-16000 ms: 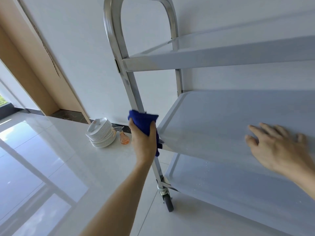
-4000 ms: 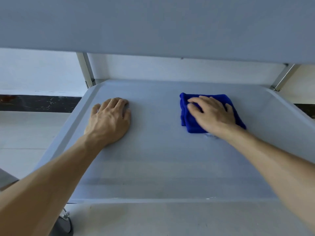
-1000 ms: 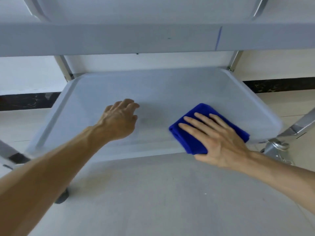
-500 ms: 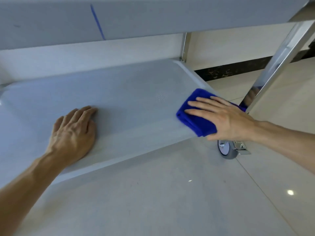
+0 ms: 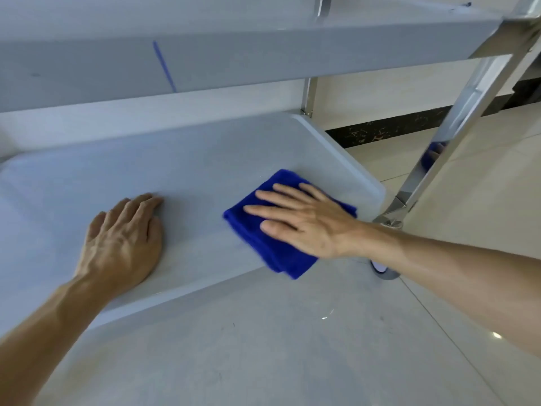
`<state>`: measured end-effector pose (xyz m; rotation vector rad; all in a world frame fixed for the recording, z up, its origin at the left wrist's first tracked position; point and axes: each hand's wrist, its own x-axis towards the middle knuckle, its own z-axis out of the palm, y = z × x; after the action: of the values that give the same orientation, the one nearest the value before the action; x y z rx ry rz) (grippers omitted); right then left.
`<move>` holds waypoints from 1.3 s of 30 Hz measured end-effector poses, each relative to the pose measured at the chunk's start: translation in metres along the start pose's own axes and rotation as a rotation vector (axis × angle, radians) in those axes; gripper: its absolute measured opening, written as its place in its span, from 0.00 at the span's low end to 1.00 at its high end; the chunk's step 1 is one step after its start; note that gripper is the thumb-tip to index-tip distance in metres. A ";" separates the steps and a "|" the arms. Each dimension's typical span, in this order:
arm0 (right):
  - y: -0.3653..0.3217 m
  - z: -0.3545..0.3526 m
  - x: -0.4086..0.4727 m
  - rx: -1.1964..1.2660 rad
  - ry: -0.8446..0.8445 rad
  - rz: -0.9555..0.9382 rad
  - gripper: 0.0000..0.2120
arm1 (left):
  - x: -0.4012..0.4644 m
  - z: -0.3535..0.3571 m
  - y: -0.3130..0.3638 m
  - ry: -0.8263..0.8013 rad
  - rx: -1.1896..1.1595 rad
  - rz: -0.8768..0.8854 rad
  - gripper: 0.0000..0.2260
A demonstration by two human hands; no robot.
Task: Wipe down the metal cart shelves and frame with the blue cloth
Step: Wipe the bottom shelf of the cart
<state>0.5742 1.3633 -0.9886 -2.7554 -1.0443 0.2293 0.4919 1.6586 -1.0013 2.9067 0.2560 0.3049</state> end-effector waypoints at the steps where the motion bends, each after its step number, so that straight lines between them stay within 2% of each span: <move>1: 0.014 -0.004 0.003 -0.023 0.008 0.034 0.25 | 0.000 0.001 -0.001 -0.002 0.005 -0.006 0.24; 5: 0.082 -0.024 0.024 -0.073 0.041 0.367 0.25 | 0.003 0.004 -0.001 0.009 0.004 -0.025 0.20; 7: 0.091 -0.024 0.044 -0.082 0.071 0.526 0.31 | 0.004 0.006 0.000 0.028 0.001 -0.025 0.20; 9: 0.070 -0.015 0.069 -0.070 0.086 0.604 0.39 | 0.004 0.007 0.000 0.042 -0.002 -0.022 0.20; 11: 0.029 -0.004 0.090 -0.073 0.082 0.520 0.42 | 0.005 0.007 0.000 0.049 -0.007 -0.020 0.19; 15: -0.036 0.014 0.091 -0.060 0.064 0.144 0.43 | 0.005 0.007 -0.001 0.042 -0.013 -0.018 0.19; 18: -0.031 0.017 0.064 -0.061 0.045 -0.083 0.38 | 0.003 0.006 -0.002 0.028 -0.029 -0.025 0.20; 20: -0.006 0.005 0.053 -0.074 0.031 -0.095 0.35 | 0.003 0.006 -0.003 0.017 -0.029 -0.026 0.20; 24: 0.055 -0.017 0.055 -0.055 0.040 0.208 0.38 | 0.013 0.001 -0.010 -0.013 -0.007 -0.013 0.19; 27: 0.081 -0.018 0.070 -0.047 0.087 0.395 0.35 | 0.027 -0.004 -0.025 0.022 -0.007 -0.013 0.19; 30: 0.068 -0.013 0.103 -0.041 0.145 0.571 0.33 | 0.033 0.001 -0.033 0.033 0.015 -0.092 0.20; 32: 0.038 -0.005 0.127 -0.005 0.153 0.613 0.33 | 0.033 0.008 -0.034 0.035 0.026 -0.097 0.19; 34: -0.001 0.005 0.145 -0.020 0.140 0.502 0.32 | 0.033 0.010 -0.034 0.044 0.025 -0.085 0.19; 39: -0.083 0.026 0.152 -0.055 0.073 -0.002 0.34 | 0.033 0.010 -0.037 0.057 0.022 -0.081 0.19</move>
<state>0.6285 1.5286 -1.0067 -2.7882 -1.0501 0.1005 0.5202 1.6984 -1.0125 2.9024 0.3879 0.3737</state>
